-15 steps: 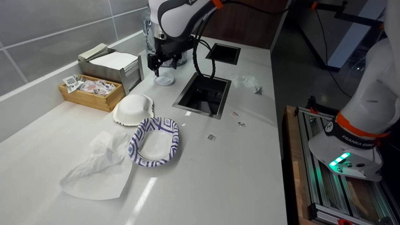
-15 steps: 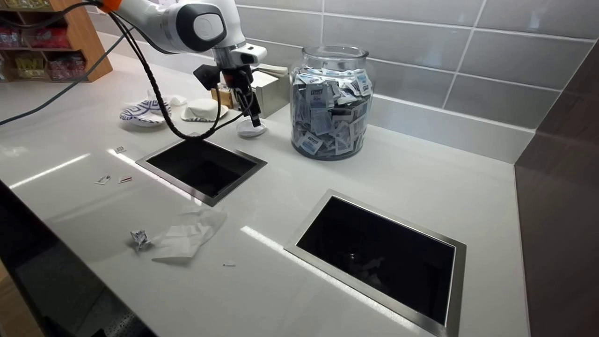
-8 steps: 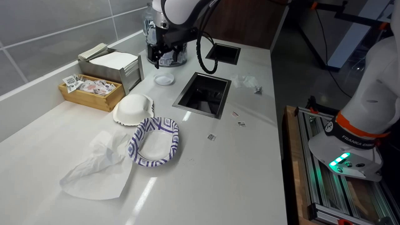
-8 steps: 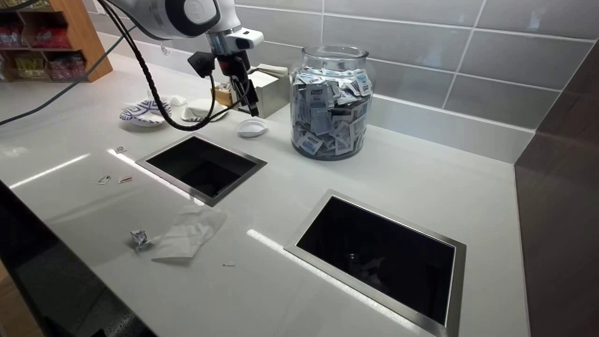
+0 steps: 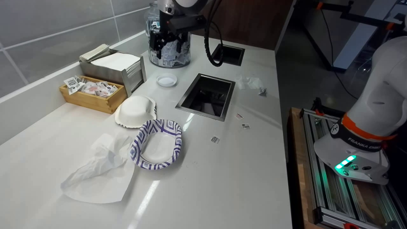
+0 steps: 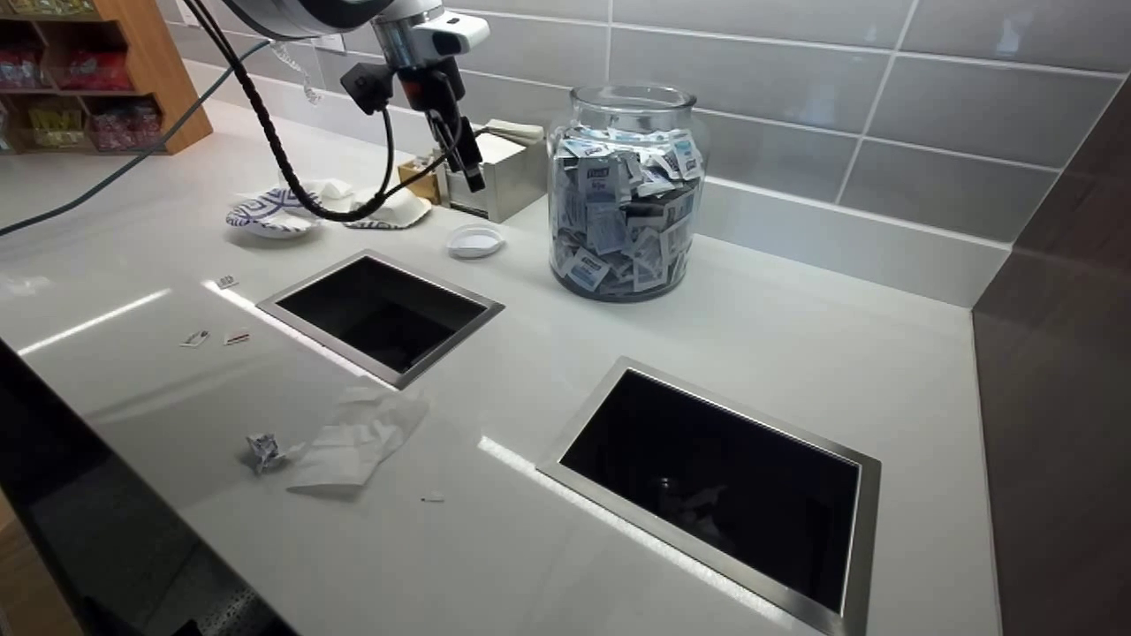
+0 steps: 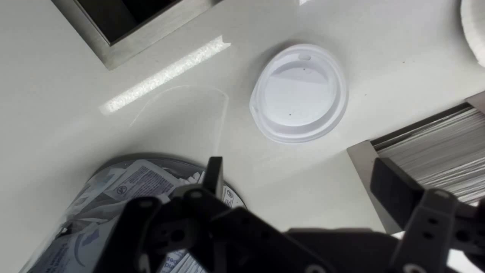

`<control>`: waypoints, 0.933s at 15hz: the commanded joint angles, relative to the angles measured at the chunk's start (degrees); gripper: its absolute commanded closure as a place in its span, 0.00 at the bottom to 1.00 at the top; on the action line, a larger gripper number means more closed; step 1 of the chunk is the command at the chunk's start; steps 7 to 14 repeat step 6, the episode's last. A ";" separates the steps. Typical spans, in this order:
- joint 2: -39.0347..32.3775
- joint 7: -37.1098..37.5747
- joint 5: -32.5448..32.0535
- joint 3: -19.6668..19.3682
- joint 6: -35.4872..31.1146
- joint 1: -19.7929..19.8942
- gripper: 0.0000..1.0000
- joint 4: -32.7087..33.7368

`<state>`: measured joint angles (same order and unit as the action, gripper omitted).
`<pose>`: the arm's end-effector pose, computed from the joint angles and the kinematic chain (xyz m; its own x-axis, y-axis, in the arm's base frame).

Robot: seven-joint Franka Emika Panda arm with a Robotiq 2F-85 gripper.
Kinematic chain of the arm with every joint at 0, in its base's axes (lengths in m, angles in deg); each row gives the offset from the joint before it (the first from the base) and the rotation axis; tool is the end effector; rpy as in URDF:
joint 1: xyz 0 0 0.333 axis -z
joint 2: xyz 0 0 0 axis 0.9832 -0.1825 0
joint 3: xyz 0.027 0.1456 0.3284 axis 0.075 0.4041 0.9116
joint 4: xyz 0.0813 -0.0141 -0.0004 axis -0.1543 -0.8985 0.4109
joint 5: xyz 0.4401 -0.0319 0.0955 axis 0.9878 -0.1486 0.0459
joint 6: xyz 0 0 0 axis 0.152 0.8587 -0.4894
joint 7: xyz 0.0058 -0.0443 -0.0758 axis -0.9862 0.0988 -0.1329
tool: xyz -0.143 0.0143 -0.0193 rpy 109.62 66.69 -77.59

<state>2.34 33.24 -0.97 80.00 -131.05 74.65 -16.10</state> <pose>0.7370 -0.0528 0.3308 0.8790 -0.4080 0.2469 -0.4306 -0.9015 0.0433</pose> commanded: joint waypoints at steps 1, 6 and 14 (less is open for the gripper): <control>0.02 0.13 -0.32 0.73 0.19 0.71 0.00 0.27; -0.21 0.12 -0.31 0.73 0.19 0.71 0.00 0.31; -0.21 0.12 -0.31 0.73 0.19 0.71 0.00 0.31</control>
